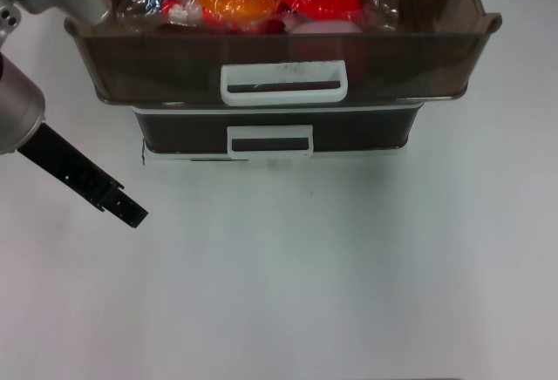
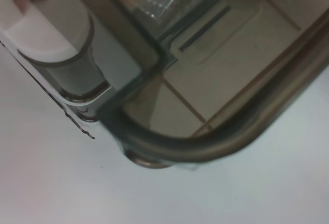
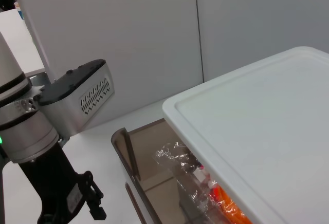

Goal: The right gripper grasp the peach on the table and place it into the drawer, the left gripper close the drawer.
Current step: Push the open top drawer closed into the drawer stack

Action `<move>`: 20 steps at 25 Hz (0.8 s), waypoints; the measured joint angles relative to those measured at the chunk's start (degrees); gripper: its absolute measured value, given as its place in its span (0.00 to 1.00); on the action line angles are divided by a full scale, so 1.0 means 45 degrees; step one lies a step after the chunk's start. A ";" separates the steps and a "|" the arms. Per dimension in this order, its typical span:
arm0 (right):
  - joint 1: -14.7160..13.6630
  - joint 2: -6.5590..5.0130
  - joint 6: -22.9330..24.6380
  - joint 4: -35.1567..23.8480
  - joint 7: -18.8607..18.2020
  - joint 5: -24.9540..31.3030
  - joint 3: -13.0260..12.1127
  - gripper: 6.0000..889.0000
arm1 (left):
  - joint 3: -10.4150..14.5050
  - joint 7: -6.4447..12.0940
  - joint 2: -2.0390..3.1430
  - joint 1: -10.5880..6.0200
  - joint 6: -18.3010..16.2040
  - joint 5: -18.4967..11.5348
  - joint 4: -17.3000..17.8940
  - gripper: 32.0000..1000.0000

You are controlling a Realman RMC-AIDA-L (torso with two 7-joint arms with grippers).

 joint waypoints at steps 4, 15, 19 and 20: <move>-0.0007 0.0010 0.0023 -0.0071 0.0014 -0.0070 -0.0026 0.96 | 0.0001 -0.0006 0.0004 0.0000 -0.0006 0.0000 0.0000 0.81; -0.1815 -0.0503 0.1379 -0.5294 0.1267 -0.2565 0.0705 0.96 | -0.0083 0.0073 0.0032 0.0003 -0.0355 -0.0373 0.0273 0.81; -0.3541 -0.1079 0.1456 -0.6329 0.1774 -0.3887 0.0273 0.96 | -0.0052 0.0041 0.0028 0.0020 -0.0609 -0.0400 0.0532 0.81; -0.3794 -0.1133 0.1456 -0.6183 0.1696 -0.4308 0.0258 0.96 | -0.0045 0.0021 0.0019 0.0054 -0.0656 -0.0443 0.0649 0.81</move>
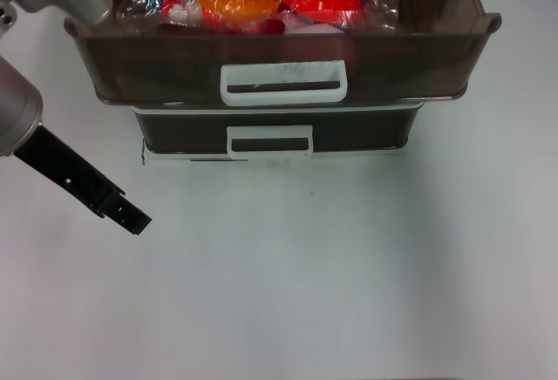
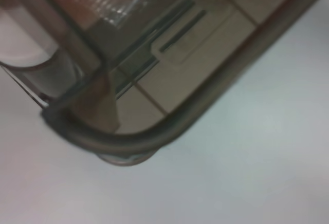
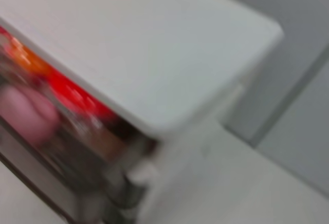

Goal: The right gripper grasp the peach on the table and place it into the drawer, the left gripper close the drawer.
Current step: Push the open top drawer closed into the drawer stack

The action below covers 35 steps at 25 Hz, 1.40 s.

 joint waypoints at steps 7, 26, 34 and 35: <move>-0.0096 0.0443 -0.0602 0.4170 -0.1794 -0.2477 -0.0001 0.96 | 0.0115 -0.0043 -0.0002 0.0351 -0.0529 -0.0967 0.1038 0.81; 0.1127 0.1721 -0.2840 0.9146 -0.3596 -0.3418 0.0006 0.96 | 0.4477 0.0143 -0.0038 -0.2971 -0.0318 -0.3312 0.3091 0.81; 0.1261 0.1723 -0.3140 0.9221 -0.3540 -0.3325 0.0042 0.96 | 0.4502 0.0883 -0.0060 -0.4316 0.0735 -0.3375 0.0810 0.81; 0.1280 0.1722 -0.3149 0.9284 -0.3539 -0.3323 0.0023 0.96 | 0.4504 0.0955 -0.0063 -0.4448 0.0819 -0.3369 0.0573 0.81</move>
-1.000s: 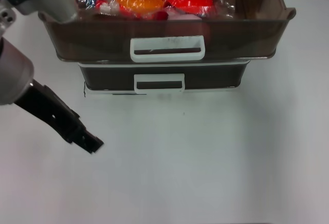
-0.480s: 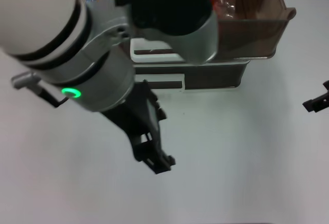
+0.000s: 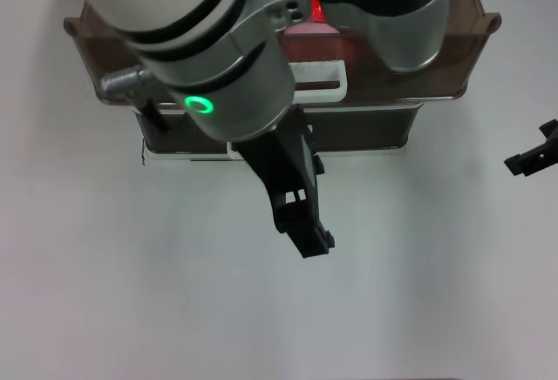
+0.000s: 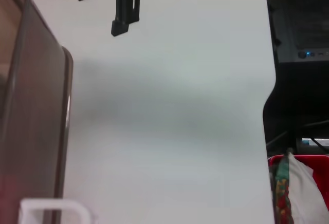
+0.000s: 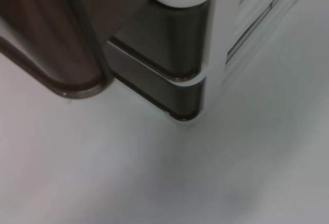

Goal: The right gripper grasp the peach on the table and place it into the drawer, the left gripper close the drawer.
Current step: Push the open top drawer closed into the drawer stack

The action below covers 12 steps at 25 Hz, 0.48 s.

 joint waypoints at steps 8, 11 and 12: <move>0.0241 0.0157 -0.0329 0.0440 -0.0019 -0.0001 0.0014 0.96 | -0.0470 0.1174 0.0009 -0.0740 0.0740 0.0503 -0.2180 0.81; 0.0417 0.0168 -0.0482 0.0735 -0.0055 0.0001 0.0069 0.96 | -0.0936 0.1609 0.0010 -0.0836 0.0904 0.0602 -0.2578 0.81; 0.0472 0.0170 -0.0566 0.0860 -0.0067 0.0005 0.0074 0.96 | -0.1075 0.1852 0.0010 -0.0849 0.1010 0.0617 -0.2686 0.81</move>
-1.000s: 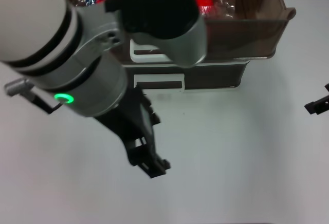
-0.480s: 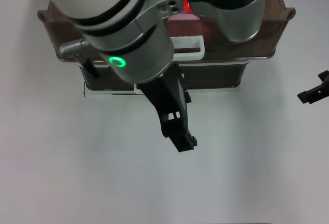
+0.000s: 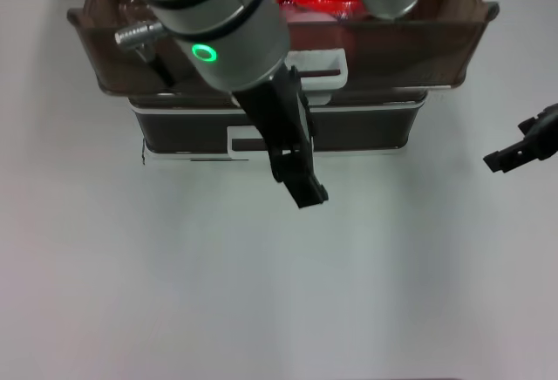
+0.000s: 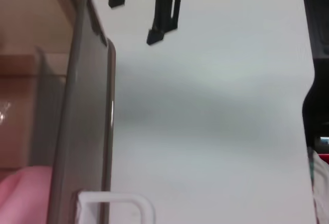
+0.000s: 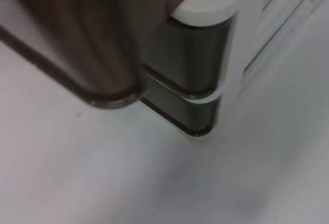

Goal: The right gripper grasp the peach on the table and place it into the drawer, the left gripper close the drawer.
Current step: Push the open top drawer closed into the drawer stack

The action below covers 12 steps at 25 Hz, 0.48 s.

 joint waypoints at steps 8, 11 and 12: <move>0.0237 0.0046 -0.0367 0.0519 -0.0018 0.0008 0.0025 0.96 | -0.0309 0.0836 0.0012 -0.0034 0.0892 0.1006 -0.0338 0.81; 0.0241 0.0088 -0.0416 0.0520 -0.0019 0.0010 0.0024 0.96 | -0.0587 0.0910 0.0021 -0.0079 0.1331 0.1354 -0.0753 0.81; 0.0242 0.0098 -0.0421 0.0520 -0.0020 0.0015 0.0023 0.96 | -0.0688 0.0932 0.0023 -0.0106 0.1432 0.1466 -0.0898 0.81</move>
